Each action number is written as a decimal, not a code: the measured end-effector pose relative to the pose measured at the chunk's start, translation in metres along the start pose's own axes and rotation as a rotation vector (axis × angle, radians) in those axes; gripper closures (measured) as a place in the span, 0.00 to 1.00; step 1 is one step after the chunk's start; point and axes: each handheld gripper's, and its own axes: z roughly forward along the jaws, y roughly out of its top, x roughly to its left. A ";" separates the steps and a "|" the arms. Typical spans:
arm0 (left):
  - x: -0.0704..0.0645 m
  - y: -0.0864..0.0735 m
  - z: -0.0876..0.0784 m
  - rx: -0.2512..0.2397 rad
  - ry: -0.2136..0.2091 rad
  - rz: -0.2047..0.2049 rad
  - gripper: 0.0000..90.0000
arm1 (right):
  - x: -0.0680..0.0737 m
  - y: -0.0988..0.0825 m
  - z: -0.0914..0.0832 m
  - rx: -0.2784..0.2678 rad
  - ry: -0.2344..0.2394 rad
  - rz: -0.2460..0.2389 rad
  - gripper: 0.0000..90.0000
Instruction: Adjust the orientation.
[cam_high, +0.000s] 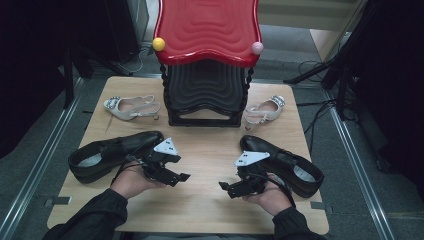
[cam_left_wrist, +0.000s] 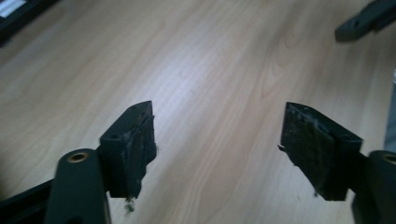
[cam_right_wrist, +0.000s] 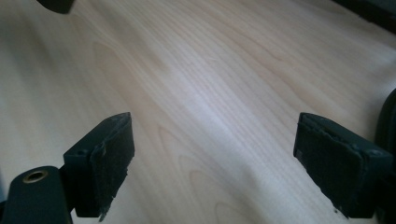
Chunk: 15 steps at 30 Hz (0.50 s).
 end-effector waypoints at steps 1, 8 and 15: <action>0.001 0.000 -0.001 -0.002 -0.006 -0.006 0.32 | -0.002 -0.001 -0.002 0.003 0.014 0.017 0.14; 0.004 0.001 -0.001 0.004 -0.009 0.007 0.35 | -0.004 0.003 -0.010 -0.036 0.034 0.041 0.15; 0.009 0.000 0.000 0.014 -0.045 -0.044 0.34 | -0.007 0.004 -0.007 -0.041 0.033 0.052 0.21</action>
